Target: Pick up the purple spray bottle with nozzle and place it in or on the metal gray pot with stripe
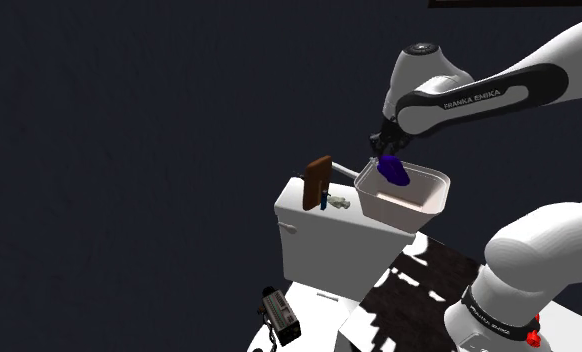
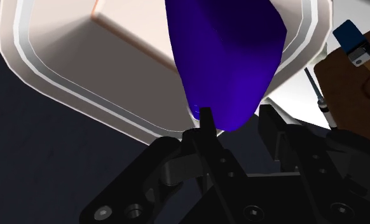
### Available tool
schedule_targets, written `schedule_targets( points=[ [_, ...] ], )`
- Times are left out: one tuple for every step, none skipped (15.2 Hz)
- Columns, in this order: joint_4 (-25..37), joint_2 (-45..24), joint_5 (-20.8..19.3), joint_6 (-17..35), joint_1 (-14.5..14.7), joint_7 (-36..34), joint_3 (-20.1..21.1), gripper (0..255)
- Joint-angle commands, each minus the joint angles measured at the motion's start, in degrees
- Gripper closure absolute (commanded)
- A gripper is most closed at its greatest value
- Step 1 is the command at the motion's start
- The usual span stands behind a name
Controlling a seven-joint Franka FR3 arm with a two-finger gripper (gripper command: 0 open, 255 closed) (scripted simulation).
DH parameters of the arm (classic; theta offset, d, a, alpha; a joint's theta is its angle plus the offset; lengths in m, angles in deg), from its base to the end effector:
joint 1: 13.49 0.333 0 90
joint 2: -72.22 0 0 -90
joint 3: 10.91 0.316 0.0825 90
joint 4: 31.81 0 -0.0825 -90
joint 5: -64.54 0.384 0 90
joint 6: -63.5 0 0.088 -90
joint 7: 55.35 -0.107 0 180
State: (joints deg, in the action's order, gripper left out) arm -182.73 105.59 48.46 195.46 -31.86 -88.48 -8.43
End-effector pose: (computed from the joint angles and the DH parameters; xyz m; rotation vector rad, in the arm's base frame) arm 0.3697 -0.1110 0.4567 2.7231 -0.9901 0.4128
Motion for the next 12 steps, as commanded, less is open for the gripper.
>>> schedule_targets(
  points=[
    [-1.05, -0.56, -0.36, 1.61, -0.20, -0.46, 0.06, 255],
    [-1.06, -0.55, -0.35, 1.60, -0.20, -0.46, 0.05, 255],
    [-1.05, -0.56, -0.35, 1.61, -0.20, -0.46, 0.06, 255],
    [-1.05, -0.56, -0.36, 1.61, -0.21, -0.46, 0.06, 255],
    [-1.05, -0.56, -0.35, 1.61, -0.21, -0.46, 0.06, 255],
    [-1.05, -0.56, -0.35, 1.61, -0.21, -0.46, 0.06, 255],
    [-1.05, -0.56, -0.35, 1.61, -0.21, -0.46, 0.06, 255],
    [-1.05, -0.56, -0.35, 1.61, -0.21, -0.46, 0.06, 255],
    [-1.05, -0.56, -0.35, 1.61, -0.21, -0.46, 0.06, 0],
    [-1.05, -0.57, -0.35, 1.61, -0.21, -0.46, 0.06, 0],
    [-1.05, -0.57, -0.35, 1.61, -0.21, -0.46, 0.06, 0],
    [-1.05, -0.56, -0.35, 1.61, -0.21, -0.46, 0.06, 0]
  ],
)
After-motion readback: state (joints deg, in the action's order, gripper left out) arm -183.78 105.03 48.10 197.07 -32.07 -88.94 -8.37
